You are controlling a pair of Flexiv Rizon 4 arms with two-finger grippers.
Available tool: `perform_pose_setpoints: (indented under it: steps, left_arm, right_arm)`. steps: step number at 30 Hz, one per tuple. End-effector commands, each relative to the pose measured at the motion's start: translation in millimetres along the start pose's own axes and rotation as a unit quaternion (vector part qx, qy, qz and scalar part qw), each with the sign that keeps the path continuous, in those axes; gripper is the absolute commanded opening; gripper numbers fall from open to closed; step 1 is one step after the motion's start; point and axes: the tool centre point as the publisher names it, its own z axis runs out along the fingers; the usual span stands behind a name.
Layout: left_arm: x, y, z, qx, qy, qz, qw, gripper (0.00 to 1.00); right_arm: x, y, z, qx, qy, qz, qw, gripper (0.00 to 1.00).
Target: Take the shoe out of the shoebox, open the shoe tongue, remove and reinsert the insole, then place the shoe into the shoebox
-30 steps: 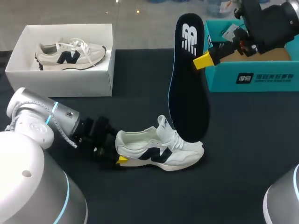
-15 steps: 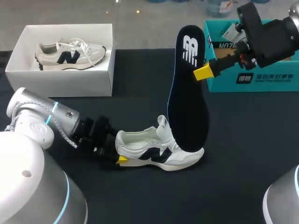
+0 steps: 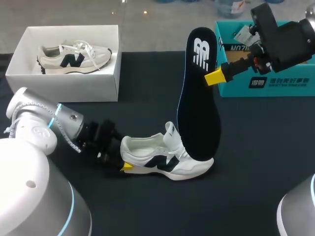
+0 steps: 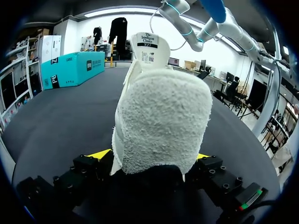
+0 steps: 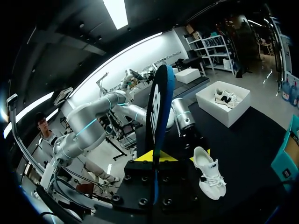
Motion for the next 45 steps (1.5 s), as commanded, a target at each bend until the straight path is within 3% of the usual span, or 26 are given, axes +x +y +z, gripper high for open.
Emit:
perform_pose_setpoints:
  steps: [1, 9, 24, 45]
  left_arm:
    - [-4.7, -2.4, -2.4, -0.027, 0.002, 0.003, 1.0, 1.0]
    - [-0.8, -2.0, -3.5, -0.067, 0.011, 0.025, 0.997, 1.0]
    - [16.4, -1.0, -8.0, -0.085, -0.001, 0.027, 0.996, 1.0]
    - [8.4, -1.5, -48.0, -0.153, -0.026, 0.013, 0.988, 1.0]
  right_arm:
    - [-1.2, 0.9, 1.3, 0.001, 0.001, 0.0, 1.0, 0.0]
    - [-1.2, 0.9, 1.3, 0.001, 0.001, 0.0, 1.0, 0.0]
    - [-1.2, 0.9, 1.3, 0.001, 0.001, 0.0, 1.0, 0.0]
    - [-1.2, 0.9, 1.3, 0.001, 0.001, 0.0, 1.0, 0.0]
